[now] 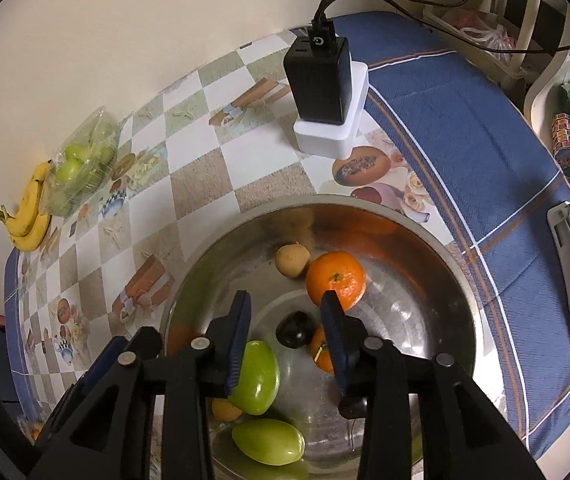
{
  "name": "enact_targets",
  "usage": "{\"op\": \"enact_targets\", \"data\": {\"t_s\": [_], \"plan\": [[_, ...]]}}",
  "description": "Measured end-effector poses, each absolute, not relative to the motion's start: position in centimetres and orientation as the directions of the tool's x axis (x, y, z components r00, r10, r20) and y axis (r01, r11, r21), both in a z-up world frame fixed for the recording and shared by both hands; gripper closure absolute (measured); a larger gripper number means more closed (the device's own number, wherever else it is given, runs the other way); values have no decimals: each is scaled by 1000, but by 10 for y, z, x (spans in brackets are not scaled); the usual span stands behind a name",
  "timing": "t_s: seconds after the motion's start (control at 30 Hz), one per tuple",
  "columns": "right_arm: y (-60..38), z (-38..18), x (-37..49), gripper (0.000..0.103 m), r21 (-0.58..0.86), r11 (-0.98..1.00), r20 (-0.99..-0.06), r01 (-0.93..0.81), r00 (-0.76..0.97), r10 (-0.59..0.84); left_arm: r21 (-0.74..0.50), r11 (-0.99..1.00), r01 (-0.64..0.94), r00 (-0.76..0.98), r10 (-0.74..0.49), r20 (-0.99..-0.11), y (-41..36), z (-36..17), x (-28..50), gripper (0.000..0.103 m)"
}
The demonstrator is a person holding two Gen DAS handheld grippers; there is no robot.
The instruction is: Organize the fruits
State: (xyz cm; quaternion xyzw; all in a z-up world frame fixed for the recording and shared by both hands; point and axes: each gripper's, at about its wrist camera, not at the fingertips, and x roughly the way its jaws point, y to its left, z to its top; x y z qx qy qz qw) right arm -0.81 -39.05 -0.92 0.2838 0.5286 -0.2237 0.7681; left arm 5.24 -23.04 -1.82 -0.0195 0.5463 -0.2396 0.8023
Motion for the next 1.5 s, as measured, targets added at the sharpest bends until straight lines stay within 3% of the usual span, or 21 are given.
{"op": "enact_targets", "data": {"t_s": [0.47,0.57,0.67,0.77,0.87,0.97,1.13,1.2,1.5], "plan": [[-363,-7,4,66,167,807,-941,567,336,-42,-304,946,113,275,-324,-905,-169,-25,77,52],[-353,-6,10,54,157,827,-939,540,340,-44,-280,956,84,279,-292,-915,-158,-27,81,41],[-343,-7,14,52,136,849,-941,511,336,-51,-249,968,41,285,-250,-925,-146,-31,85,32],[-337,-9,16,41,120,864,-942,489,330,-56,-228,974,-4,286,-217,-933,-134,-36,88,22],[-333,-14,19,38,105,877,-944,468,323,-60,-191,981,-30,293,-174,-940,-128,-41,90,17],[-332,-18,21,27,106,880,-946,462,321,-54,-164,985,-47,300,-143,-943,-123,-45,91,4],[-330,-25,23,26,108,885,-947,452,319,-47,-124,990,-61,309,-100,-946,-118,-49,92,0],[-331,-27,23,17,116,881,-947,459,320,-42,-113,991,-76,307,-85,-948,-116,-51,93,0],[-330,-28,25,16,125,880,-942,458,333,-40,-84,990,-113,303,-46,-952,-103,-55,97,0]]}}
